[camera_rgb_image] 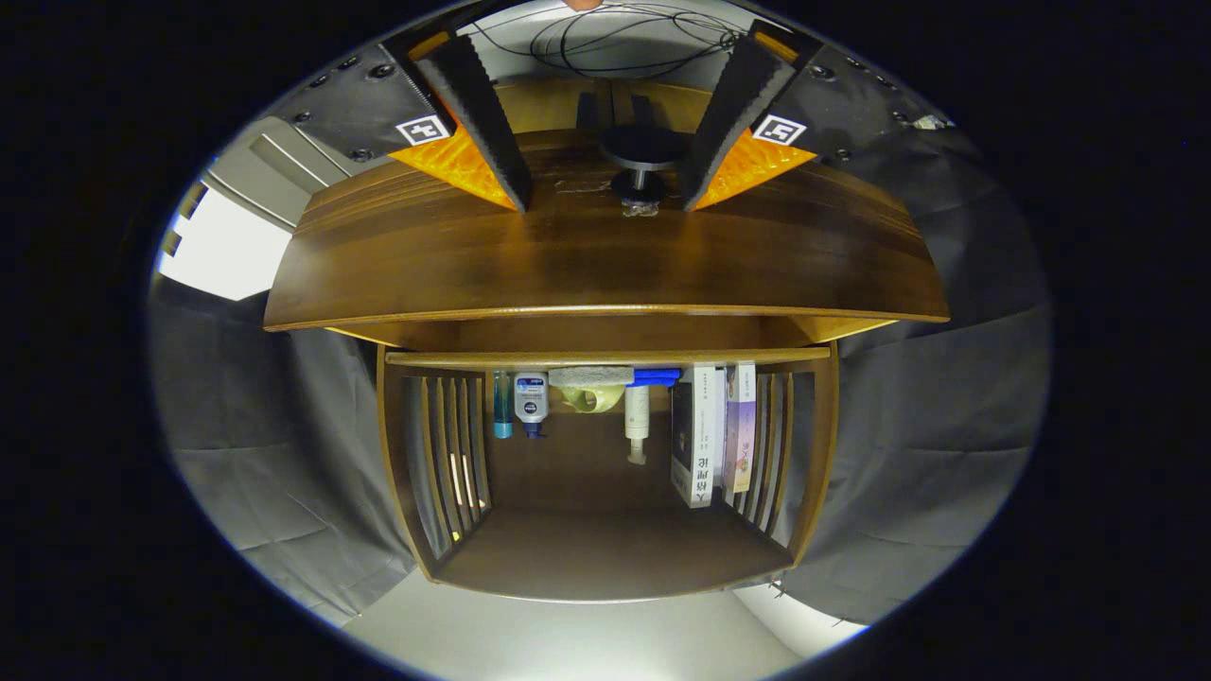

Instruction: Pull open the drawer, take out the items inside it, and place them on the countertop above the cabinet.

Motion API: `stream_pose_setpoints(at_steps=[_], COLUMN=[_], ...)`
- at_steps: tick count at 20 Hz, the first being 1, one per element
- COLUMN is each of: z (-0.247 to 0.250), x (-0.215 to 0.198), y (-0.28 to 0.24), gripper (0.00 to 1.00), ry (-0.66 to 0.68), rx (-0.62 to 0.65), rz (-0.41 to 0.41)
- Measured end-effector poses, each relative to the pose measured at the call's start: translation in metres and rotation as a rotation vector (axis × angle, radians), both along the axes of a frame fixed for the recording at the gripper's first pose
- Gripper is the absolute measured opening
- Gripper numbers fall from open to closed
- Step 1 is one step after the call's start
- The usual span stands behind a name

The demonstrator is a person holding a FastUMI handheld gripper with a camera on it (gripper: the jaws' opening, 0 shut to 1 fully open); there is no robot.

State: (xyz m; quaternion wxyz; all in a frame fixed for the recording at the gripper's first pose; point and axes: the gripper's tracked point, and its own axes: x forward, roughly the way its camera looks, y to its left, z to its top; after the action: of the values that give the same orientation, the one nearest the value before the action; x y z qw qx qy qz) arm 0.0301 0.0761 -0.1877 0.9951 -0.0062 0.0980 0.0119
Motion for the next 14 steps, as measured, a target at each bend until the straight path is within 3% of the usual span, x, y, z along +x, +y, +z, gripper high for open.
stream_pose_setpoints(at_steps=[14], z=[0.01], x=[0.061], y=[0.004], gripper=[1.0], ry=[0.004], rx=[0.022], rz=[-0.009])
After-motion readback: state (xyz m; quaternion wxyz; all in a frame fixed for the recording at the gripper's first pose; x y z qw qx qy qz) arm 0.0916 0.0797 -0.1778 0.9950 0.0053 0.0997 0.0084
